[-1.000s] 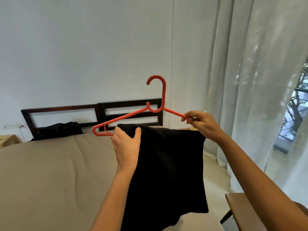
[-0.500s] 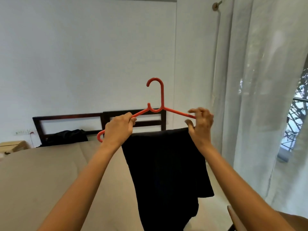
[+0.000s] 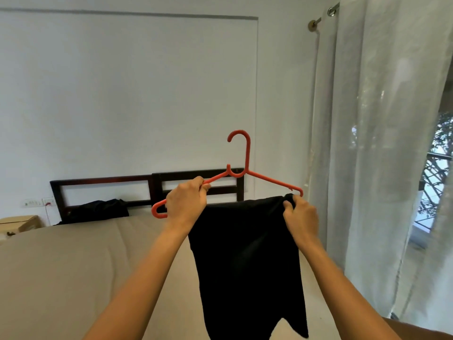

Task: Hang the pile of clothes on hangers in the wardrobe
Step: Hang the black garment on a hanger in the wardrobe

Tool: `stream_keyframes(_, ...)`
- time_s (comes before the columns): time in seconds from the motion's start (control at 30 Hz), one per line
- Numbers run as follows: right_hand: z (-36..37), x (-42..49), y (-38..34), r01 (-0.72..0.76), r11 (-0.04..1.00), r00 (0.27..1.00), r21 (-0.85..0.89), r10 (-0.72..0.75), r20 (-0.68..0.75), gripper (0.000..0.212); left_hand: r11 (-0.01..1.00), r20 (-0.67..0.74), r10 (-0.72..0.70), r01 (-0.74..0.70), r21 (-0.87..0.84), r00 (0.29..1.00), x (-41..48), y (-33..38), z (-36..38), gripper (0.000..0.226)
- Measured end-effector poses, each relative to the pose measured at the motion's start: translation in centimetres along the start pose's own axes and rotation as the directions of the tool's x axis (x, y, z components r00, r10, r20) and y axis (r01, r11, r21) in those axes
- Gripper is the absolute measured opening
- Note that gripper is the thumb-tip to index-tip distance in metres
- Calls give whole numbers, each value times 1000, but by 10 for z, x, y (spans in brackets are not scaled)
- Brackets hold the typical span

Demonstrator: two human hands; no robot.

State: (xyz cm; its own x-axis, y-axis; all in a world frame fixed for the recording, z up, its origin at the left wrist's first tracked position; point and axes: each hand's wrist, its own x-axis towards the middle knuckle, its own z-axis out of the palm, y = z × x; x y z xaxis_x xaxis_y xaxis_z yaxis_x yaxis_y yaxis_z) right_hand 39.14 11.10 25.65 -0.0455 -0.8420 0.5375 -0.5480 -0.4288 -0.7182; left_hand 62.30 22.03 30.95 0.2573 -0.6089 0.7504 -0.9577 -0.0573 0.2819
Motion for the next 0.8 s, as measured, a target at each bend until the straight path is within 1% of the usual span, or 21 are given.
stream_keyframes(0.03, -3, 5, -8, 25, 999, 1000, 22, -25, -12, 16, 999, 11, 19, -19, -27, 1000, -1, 2, 1, 23)
stream_keyframes(0.07, -7, 12, -15, 17, 998, 1000, 60, -17, -12, 17, 998, 18, 30, -29, -63, 999, -2, 5, 1, 22)
stream_keyframes(0.17, -18, 34, -21, -147, 979, 989, 141, 150, -14, 23, 987, -17, 11, -14, -159, 1000, -5, 12, 0, 18)
stream_keyframes(0.23, -28, 43, -17, -189, 977, 979, 95, 195, -52, 25, 983, -64, -31, 19, -184, 997, -7, 16, -1, 17)
stream_keyframes(0.27, -34, 46, -15, -177, 982, 981, 61, 181, -71, 26, 980, -87, -60, 42, -195, 994, -8, 18, -2, 17)
stream_keyframes(0.33, -44, 50, -12, -142, 988, 986, 62, 147, -84, 26, 973, -114, -106, 79, -219, 988, -6, 24, -3, 18)
stream_keyframes(0.47, -57, 62, -5, -101, 963, 989, 251, 125, -84, 28, 957, -106, -93, 60, -284, 990, 2, 41, 1, 20)
stream_keyframes(0.5, -60, 65, -4, -84, 955, 988, 284, 117, -100, 32, 952, -109, -89, 52, -301, 990, 5, 46, 3, 20)
stream_keyframes(0.53, -63, 67, -2, -66, 960, 986, 271, 104, -129, 37, 949, -110, -83, 45, -312, 990, 8, 52, 6, 19)
stream_keyframes(0.57, -68, 69, 1, -45, 983, 979, 178, 78, -186, 43, 947, -108, -76, 38, -318, 991, 12, 58, 9, 19)
stream_keyframes(0.6, -73, 72, 5, -10, 1000, 969, 27, 17, -248, 50, 947, -103, -64, 28, -321, 993, 15, 64, 13, 19)
stream_keyframes(0.63, -79, 75, 10, 54, 991, 951, -126, -89, -296, 58, 947, -97, -46, 13, -322, 994, 19, 70, 18, 19)
stream_keyframes(0.67, -86, 79, 16, 148, 960, 928, -239, -218, -301, 64, 947, -91, -26, -4, -320, 995, 23, 76, 24, 19)
stream_keyframes(0.7, -93, 85, 21, 248, 918, 909, -309, -330, -253, 65, 948, -84, -6, -22, -319, 996, 27, 82, 30, 18)
stream_keyframes(0.73, -100, 94, 27, 335, 877, 897, -344, -409, -167, 59, 946, -77, 17, -41, -321, 997, 31, 88, 35, 18)
stream_keyframes(0.77, -108, 101, 31, 396, 835, 891, -381, -450, -62, 44, 943, -75, 42, -64, -327, 996, 35, 94, 40, 18)
stream_keyframes(0.8, -116, 107, 35, 429, 792, 889, -435, -455, 48, 28, 939, -73, 65, -86, -335, 995, 39, 99, 46, 18)
